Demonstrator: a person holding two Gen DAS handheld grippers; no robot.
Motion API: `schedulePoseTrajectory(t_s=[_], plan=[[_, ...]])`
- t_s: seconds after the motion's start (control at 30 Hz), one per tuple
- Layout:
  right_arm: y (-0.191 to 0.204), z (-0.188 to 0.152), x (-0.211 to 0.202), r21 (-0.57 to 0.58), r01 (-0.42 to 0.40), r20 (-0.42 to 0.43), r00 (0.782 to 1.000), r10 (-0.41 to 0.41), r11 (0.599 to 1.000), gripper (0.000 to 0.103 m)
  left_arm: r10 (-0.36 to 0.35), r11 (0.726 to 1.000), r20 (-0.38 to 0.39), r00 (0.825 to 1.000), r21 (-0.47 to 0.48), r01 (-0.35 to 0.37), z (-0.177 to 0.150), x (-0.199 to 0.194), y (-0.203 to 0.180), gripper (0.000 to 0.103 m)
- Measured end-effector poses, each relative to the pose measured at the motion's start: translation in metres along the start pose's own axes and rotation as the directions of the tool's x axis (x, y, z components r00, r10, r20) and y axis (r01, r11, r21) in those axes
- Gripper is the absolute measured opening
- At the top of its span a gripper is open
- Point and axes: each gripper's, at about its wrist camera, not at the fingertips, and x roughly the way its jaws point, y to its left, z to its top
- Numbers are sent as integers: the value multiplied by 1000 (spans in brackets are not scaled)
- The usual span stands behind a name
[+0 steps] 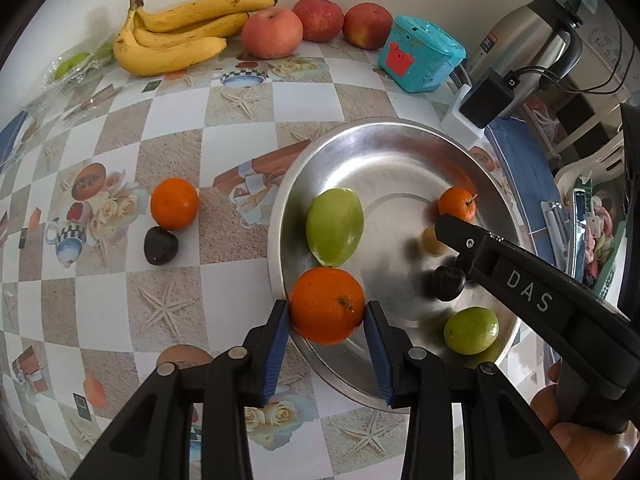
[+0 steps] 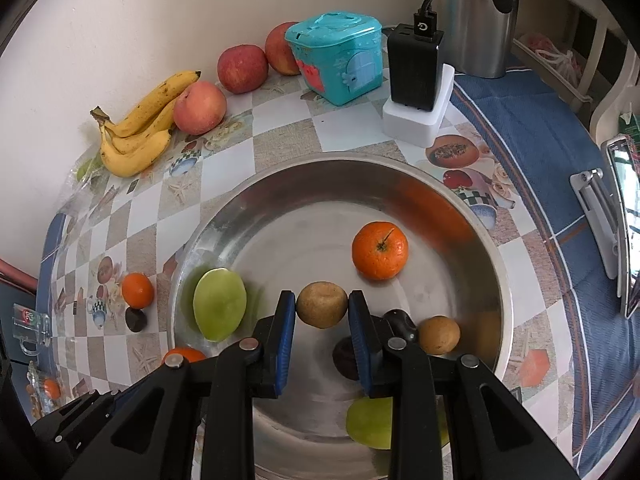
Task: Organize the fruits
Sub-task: 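Open both tools to drop the tangerine and kiwi into the bowl, then move both open tools back toward the last tangerine and dark plum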
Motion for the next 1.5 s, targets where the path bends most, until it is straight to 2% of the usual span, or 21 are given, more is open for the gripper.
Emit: schedulePoseTrajectory(t_s=[0.1, 0.2, 0.3, 0.43, 0.73, 0.87, 0.97, 1.2, 1.4, 1.5], plan=[[-1, 1, -1, 4, 5, -1, 1000, -5, 1000, 31, 1, 1000, 3, 1000, -3, -1, 1, -1, 1, 41], [-2, 1, -4, 3, 18, 2, 1000, -18, 1000, 43, 2, 1000, 5, 1000, -1, -2, 2, -4, 1, 42], [-2, 5, -13, 5, 23, 27, 999, -23, 1000, 45, -5, 1000, 17, 1000, 3, 5, 3, -8, 0, 43], [-1, 8, -22, 1, 32, 52, 998, -32, 999, 54, -11, 1000, 39, 999, -7, 11, 7, -16, 3, 56], [-1, 9, -30, 2, 38, 61, 997, -38, 999, 54, 35, 989, 75, 997, -149, -23, 19, -28, 43, 64], [2, 7, -27, -9, 38, 49, 998, -37, 999, 54, 63, 970, 82, 995, -240, -42, 21, -32, 69, 65], [8, 6, -27, -26, 35, 46, 998, -34, 999, 54, 88, 944, 75, 993, -324, -59, 20, -33, 94, 66], [28, 4, -26, -67, 15, 30, 999, -13, 998, 54, 134, 894, 69, 989, -439, -90, 19, -38, 131, 69], [53, 2, -35, -135, -25, 42, 999, 30, 991, 54, 138, 877, 78, 987, -473, -86, 19, -45, 145, 72], [62, 0, -39, -167, -17, 58, 998, 27, 986, 54, 139, 874, 74, 988, -478, -87, 18, -44, 146, 73]])
